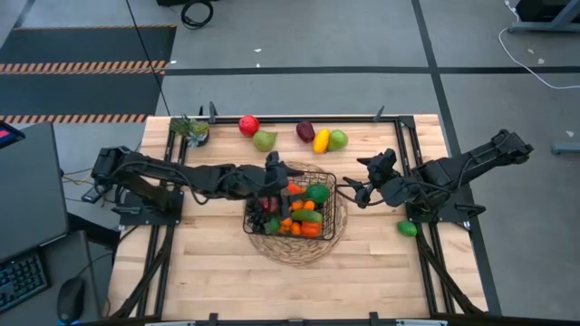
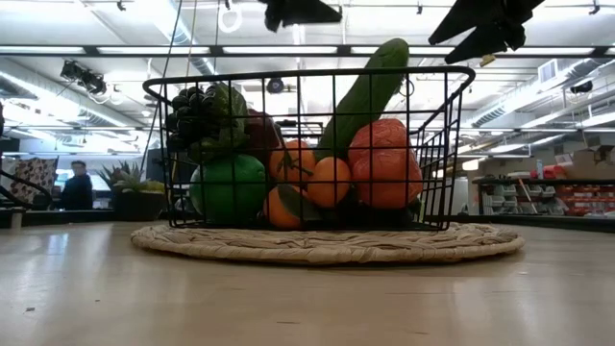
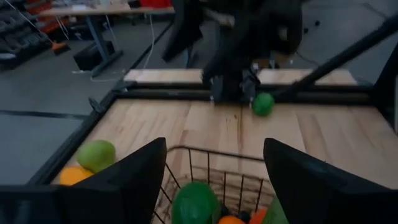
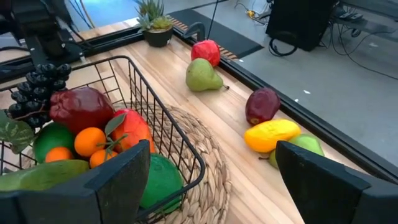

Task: Build produce basket
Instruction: Put the green cucumber into the black wire basket

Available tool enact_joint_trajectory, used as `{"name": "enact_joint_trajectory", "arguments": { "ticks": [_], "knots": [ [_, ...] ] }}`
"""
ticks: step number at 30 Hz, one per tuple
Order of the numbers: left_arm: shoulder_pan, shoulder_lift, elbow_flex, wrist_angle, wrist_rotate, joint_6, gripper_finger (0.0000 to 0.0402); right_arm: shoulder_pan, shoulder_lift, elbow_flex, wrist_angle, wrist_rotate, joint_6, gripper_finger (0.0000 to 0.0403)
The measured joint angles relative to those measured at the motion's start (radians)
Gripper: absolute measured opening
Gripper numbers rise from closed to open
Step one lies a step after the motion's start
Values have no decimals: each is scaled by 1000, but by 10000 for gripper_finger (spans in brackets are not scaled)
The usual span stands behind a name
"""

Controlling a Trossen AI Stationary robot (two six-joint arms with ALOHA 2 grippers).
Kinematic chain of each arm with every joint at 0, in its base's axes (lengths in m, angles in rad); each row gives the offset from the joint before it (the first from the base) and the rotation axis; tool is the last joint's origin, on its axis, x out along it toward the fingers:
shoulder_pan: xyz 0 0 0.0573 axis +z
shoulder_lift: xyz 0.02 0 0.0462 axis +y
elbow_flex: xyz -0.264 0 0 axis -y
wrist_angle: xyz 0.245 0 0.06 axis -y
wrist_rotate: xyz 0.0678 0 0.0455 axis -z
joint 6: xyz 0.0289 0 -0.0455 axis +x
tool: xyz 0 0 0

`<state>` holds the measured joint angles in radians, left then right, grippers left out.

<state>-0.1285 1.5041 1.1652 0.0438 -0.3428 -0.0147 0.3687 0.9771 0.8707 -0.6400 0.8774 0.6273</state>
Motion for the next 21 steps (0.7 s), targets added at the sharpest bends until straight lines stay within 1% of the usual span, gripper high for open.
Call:
{"name": "enact_joint_trajectory", "arguments": {
  "ticks": [4, 7, 10, 13, 16, 21],
  "knots": [
    [-18, -32, 0, -5, -5, 1, 274, 0, 4, 0, 49, -30, -13, 349],
    [-29, -61, 0, -4, -6, 24, 274, 0, 26, 0, 102, -122, -62, 349],
    [-35, -104, 0, -20, -67, 36, 274, 1, 65, 0, 189, -227, -126, 349],
    [-25, -160, 0, -91, -125, 38, 274, 1, 121, 0, 302, -303, -183, 349],
    [-14, -207, 1, -195, -158, 30, 270, -2, 193, 0, 378, -313, -224, 349],
    [-15, -245, 1, -318, -167, -15, 253, -31, 291, 0, 381, -353, -301, 349]
  ]
}}
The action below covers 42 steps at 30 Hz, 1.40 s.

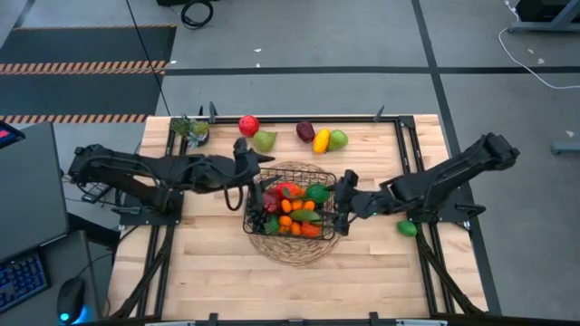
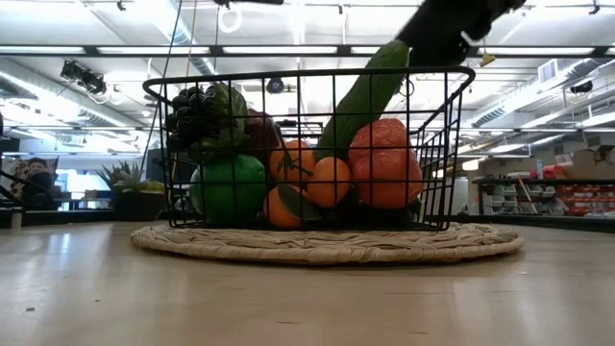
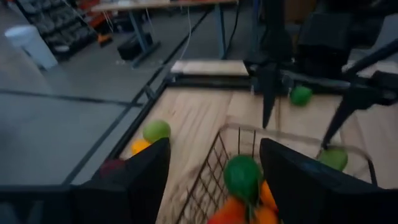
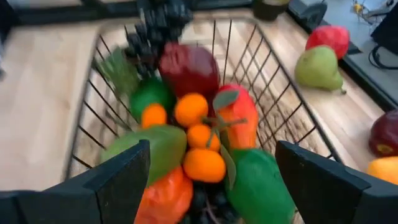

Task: Build produce basket
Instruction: Put the green cucumber into the black wire basket

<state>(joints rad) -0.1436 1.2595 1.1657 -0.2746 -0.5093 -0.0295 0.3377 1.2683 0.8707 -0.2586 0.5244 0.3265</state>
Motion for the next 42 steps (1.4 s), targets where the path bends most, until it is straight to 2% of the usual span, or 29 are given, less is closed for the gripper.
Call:
{"name": "enact_joint_trajectory", "arguments": {
  "ticks": [5, 11, 14, 17, 21, 24, 28, 33, 42],
  "knots": [
    [-7, -1, -1, -95, -8, -40, 230, -45, 44, 0, -19, -29, -8, 349],
    [-6, -2, -18, -156, -18, -71, 206, -66, 25, 2, -151, -71, 36, 349],
    [-6, -19, -47, -152, -34, -82, 195, -66, -6, 30, -157, -25, 37, 349],
    [1, -20, -80, -151, -46, -109, 187, -57, -39, 43, -61, 10, 34, 349],
    [1, -20, -128, -133, -63, -144, 181, -22, -29, 44, 55, -53, 32, 349],
    [1, -19, -145, -126, -74, -158, 178, -10, 26, 44, 71, -97, 17, 349],
    [-13, -31, -145, -58, -75, -133, 178, -30, 109, 43, 45, -123, 12, 349],
    [-31, -67, -145, -54, -116, -111, 176, -73, 165, 43, -26, -262, 48, 349],
    [-47, -98, -145, -123, -180, -119, 172, -104, 113, 42, -49, -257, 67, 349]
  ]
}}
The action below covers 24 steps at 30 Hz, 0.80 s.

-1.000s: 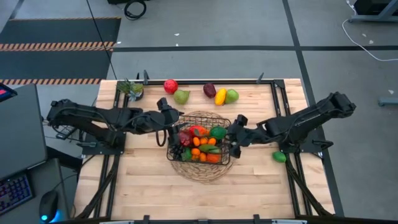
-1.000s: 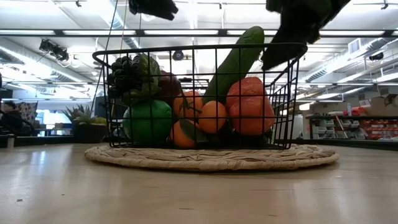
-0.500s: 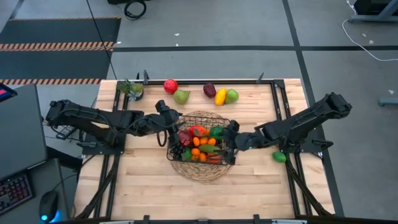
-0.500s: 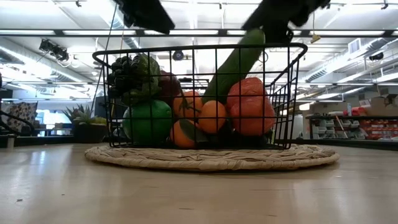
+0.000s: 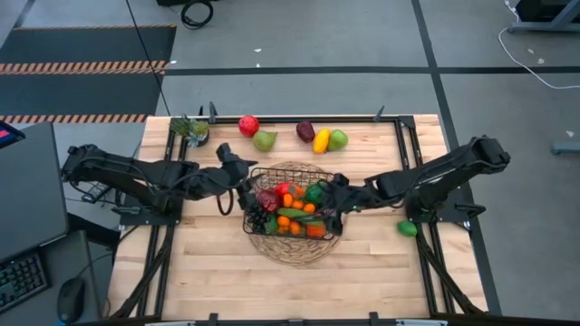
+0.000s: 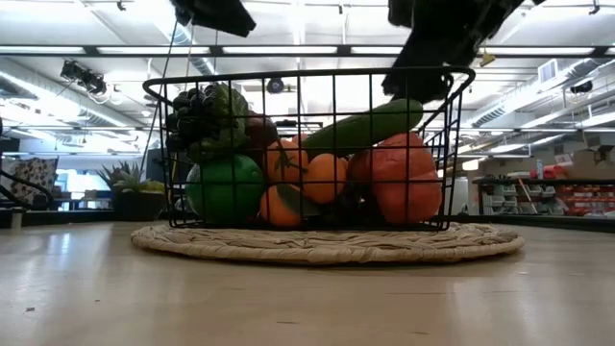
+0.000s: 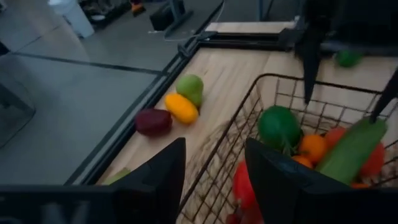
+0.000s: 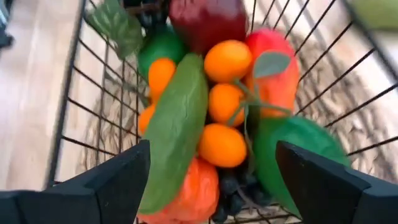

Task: Build produce basket
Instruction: Put the green cucumber into the black wire basket, then adjust the black wire basket

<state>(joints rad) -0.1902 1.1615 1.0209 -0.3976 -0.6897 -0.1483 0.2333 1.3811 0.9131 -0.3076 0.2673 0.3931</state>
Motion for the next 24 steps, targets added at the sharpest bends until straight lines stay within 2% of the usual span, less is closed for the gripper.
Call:
{"name": "enact_joint_trajectory", "arguments": {
  "ticks": [3, 7, 15, 20, 24],
  "knots": [
    [-3, -13, 0, -37, -14, -23, 173, 4, -34, 0, 7, 40, 0, 349],
    [-18, -25, -1, -26, -17, -30, 172, 10, -49, 0, 50, 180, -3, 349],
    [-71, -44, -15, -17, -51, -63, 172, -1, -40, 0, 43, 221, -6, 349],
    [-117, -61, -194, 167, -95, -76, 168, -1, -60, 0, 46, 308, -4, 349],
    [-135, -117, -343, 370, -128, -77, 164, 1, -73, 0, 44, 316, -4, 349]
  ]
}}
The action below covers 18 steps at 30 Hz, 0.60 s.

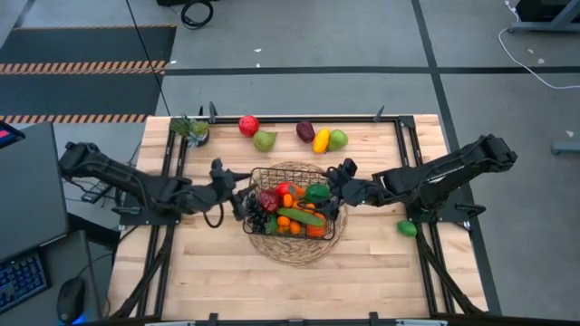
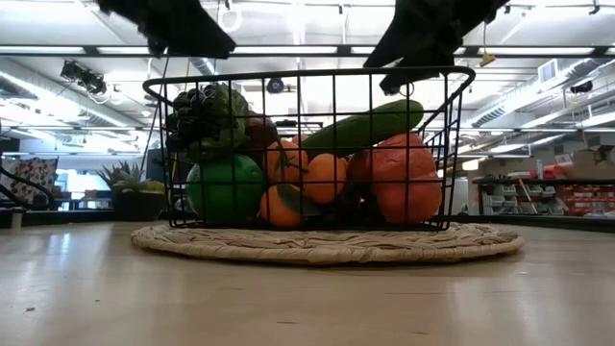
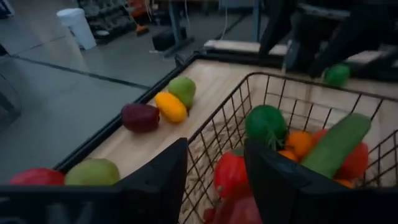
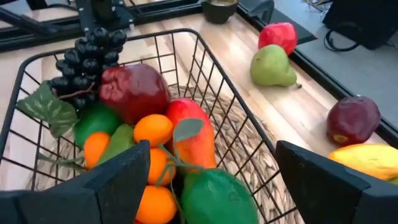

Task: Build produce basket
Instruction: Adjust the black wire basket

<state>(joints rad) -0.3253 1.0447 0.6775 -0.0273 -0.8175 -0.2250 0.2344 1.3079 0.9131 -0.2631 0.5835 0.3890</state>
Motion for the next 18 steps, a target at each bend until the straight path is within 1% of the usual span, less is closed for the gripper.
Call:
{"name": "enact_joint_trajectory", "arguments": {
  "ticks": [2, 8, 11, 14, 16, 18],
  "knots": [
    [-11, -30, -65, 130, -1, 25, 161, 0, -3, 0, -3, 0, -3, 349],
    [-43, -114, -230, 475, 12, 186, 160, 0, -5, 0, -4, 42, 10, 349],
    [-43, -142, -290, 628, 87, 268, 160, -2, -5, 0, -30, 45, 50, 349],
    [-34, -151, -333, 714, 189, 321, 160, -2, -6, 0, -135, 50, 136, 349],
    [-22, -151, -348, 747, 215, 334, 160, -3, -7, 0, -233, 51, 204, 349],
    [-3, -151, -365, 780, 217, 346, 160, -11, -7, 0, -342, 45, 273, 349]
  ]
}}
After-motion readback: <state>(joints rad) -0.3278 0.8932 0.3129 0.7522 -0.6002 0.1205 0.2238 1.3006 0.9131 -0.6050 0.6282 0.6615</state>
